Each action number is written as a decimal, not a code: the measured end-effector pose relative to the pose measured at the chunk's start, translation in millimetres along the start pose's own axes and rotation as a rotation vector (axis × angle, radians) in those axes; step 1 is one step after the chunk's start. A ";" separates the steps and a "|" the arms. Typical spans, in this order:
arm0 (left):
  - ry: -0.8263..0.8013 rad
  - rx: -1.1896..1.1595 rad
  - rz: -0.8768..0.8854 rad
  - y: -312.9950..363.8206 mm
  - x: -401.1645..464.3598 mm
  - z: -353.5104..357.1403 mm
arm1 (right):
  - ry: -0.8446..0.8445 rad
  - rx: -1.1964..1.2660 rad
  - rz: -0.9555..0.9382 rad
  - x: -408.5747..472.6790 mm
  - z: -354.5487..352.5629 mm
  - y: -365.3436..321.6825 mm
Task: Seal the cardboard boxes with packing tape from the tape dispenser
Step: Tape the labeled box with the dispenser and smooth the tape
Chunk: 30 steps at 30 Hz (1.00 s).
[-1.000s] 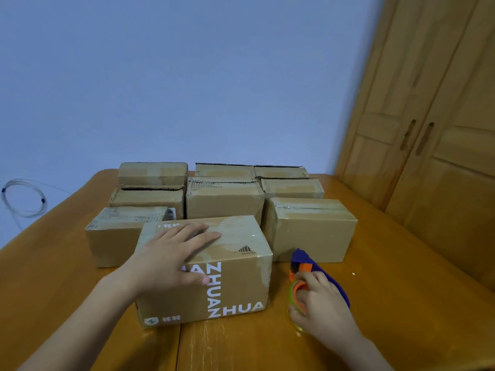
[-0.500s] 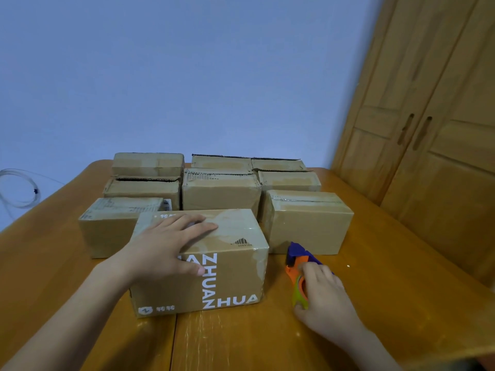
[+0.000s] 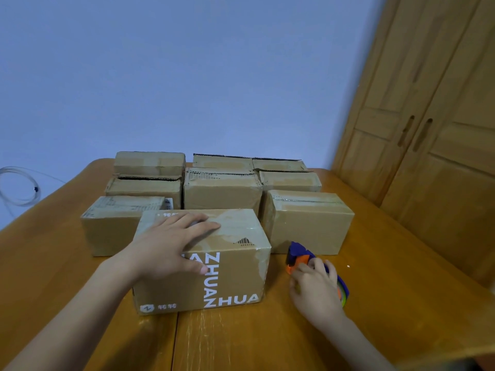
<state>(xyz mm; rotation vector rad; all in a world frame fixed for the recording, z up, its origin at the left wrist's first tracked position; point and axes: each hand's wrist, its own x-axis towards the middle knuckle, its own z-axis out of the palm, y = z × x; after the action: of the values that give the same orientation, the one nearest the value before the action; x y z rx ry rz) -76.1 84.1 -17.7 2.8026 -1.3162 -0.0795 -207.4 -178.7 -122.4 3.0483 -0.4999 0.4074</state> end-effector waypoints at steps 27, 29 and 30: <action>0.200 -0.021 0.001 20.4 20.9 6.6 | 0.146 0.861 0.037 -2.3 -22.4 69.9; 0.211 -0.005 0.000 19.7 23.3 6.3 | 0.133 0.931 0.052 -2.1 -23.5 72.3; 0.213 0.005 -0.002 19.0 24.2 6.4 | 0.129 0.957 0.053 -2.2 -23.6 72.9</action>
<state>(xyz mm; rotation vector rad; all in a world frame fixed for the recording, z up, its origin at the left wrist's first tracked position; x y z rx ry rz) -75.7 53.2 -23.5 2.7244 -1.2654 0.2167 -238.5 -245.6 -101.4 3.8478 -0.4737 1.1207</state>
